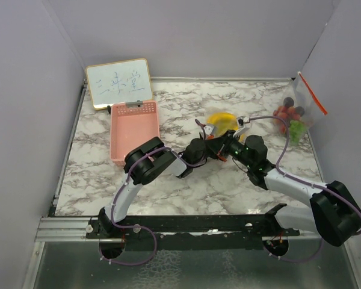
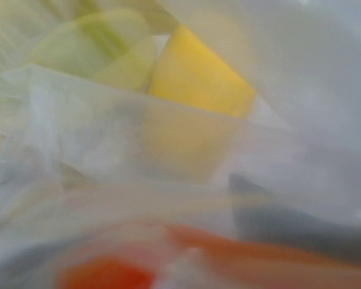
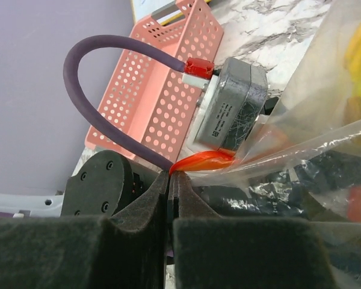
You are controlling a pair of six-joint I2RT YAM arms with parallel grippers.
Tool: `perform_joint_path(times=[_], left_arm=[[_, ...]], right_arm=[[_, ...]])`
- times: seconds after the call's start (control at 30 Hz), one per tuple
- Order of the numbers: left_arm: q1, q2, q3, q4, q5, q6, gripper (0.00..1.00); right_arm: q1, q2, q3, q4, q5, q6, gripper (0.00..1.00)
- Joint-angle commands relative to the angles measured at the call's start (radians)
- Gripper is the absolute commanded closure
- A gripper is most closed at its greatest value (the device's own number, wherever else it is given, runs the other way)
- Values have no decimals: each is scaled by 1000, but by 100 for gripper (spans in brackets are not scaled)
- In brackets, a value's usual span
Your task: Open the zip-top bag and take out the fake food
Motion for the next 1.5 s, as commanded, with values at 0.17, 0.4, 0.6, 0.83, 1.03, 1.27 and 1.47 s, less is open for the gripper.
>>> perform_joint_path(times=[0.17, 0.4, 0.6, 0.83, 1.03, 1.27, 1.47], left_arm=[[-65, -3, 35, -80, 4, 174, 77], [-64, -52, -15, -79, 19, 184, 87], [-59, -154, -147, -99, -1, 229, 88], [-40, -235, -261, -94, -20, 220, 85], [-31, -248, -271, -92, -17, 212, 72], [-27, -267, -303, -65, -20, 196, 51], [-23, -298, -333, -47, -22, 159, 37]], right_arm=[[41, -47, 86, -114, -155, -40, 98], [41, -108, 112, -275, -55, -122, 94], [15, -111, 273, -579, 283, -233, 42], [-85, -96, 277, -688, 450, -271, 27], [-112, -101, 221, -653, 421, -267, 26], [-169, -116, 211, -678, 420, -244, 27], [-310, -108, 145, -607, 255, -202, 29]])
